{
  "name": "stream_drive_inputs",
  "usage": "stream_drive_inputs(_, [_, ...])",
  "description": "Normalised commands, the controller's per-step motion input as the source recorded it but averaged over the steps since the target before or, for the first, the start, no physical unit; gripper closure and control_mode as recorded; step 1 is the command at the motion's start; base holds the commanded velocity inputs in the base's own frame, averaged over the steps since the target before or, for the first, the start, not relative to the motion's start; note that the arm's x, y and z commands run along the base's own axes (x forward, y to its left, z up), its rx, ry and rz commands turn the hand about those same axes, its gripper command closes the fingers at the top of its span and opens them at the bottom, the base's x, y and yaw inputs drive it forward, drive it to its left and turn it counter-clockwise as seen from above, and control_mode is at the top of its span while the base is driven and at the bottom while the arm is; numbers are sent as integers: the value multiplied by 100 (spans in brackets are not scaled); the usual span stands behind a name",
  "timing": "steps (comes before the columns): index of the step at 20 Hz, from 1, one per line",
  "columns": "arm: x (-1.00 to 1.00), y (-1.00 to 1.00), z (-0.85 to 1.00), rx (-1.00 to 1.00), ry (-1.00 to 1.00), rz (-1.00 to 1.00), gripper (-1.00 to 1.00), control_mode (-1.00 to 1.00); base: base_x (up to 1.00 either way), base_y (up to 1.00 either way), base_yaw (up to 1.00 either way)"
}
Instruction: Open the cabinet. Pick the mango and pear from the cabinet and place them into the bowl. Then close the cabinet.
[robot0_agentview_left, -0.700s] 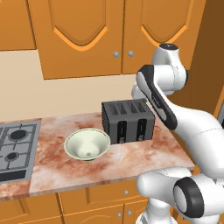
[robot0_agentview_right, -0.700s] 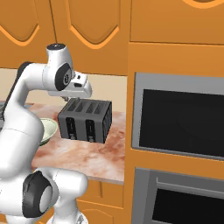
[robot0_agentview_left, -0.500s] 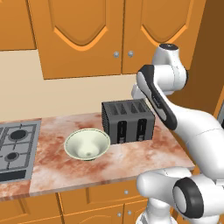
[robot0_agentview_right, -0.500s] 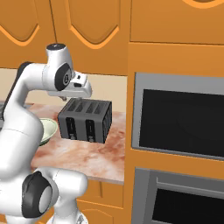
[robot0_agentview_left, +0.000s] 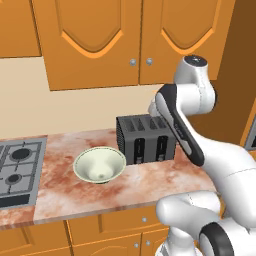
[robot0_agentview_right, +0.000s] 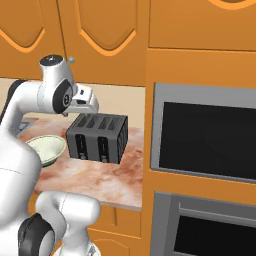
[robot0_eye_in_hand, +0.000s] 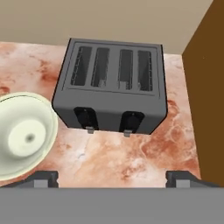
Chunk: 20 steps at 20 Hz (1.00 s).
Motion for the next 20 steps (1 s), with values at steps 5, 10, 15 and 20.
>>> stream_drive_inputs(5, [-57, 2, 0, 1, -33, 0, -100, -100, 0, 0, 0])
stream_drive_inputs(10, [-48, 2, 0, 3, -34, 0, -100, -100, 0, 0, 0])
stream_drive_inputs(15, [-49, 1, 2, 5, -37, 0, -100, -100, 0, 0, 0])
stream_drive_inputs(20, [-49, 0, 10, 2, -38, 0, -100, -100, 0, 0, 0])
